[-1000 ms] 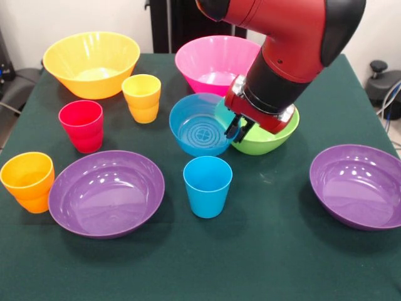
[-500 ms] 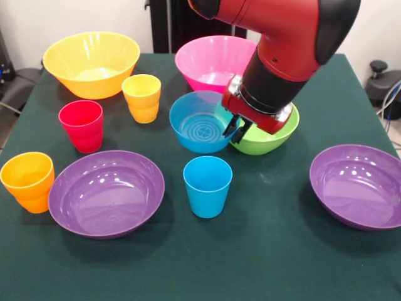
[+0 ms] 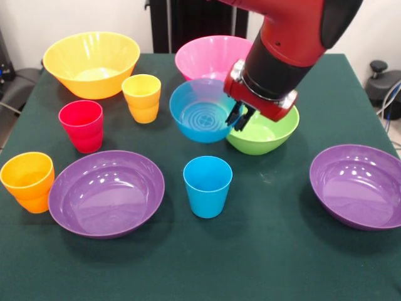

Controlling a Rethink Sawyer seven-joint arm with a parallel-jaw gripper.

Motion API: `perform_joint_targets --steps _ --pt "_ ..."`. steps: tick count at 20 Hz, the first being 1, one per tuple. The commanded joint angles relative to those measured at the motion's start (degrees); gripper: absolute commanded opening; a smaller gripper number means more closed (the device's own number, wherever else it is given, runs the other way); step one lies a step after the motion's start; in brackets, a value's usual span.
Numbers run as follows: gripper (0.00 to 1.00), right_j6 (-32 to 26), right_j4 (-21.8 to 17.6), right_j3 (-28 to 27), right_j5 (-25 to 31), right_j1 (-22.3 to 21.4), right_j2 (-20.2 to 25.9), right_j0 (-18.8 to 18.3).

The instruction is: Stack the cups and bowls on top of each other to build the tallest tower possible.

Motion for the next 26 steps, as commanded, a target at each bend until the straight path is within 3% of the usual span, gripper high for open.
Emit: perform_joint_targets --steps 1,8,12,18,26 --pt "0.0 -6.7 -2.2 -4.7 8.2 1.2 7.2 -1.0" --pt "0.0 -6.9 -2.0 -6.3 9.8 0.9 7.8 -1.2" --pt "0.0 -7.4 -2.2 -5.6 7.2 0.6 8.4 -1.5" --pt "0.0 -9.9 -2.9 -14.0 7.8 5.3 9.6 -3.1" --pt "0.0 -10.6 -3.3 -15.4 8.3 5.7 9.5 -3.6"
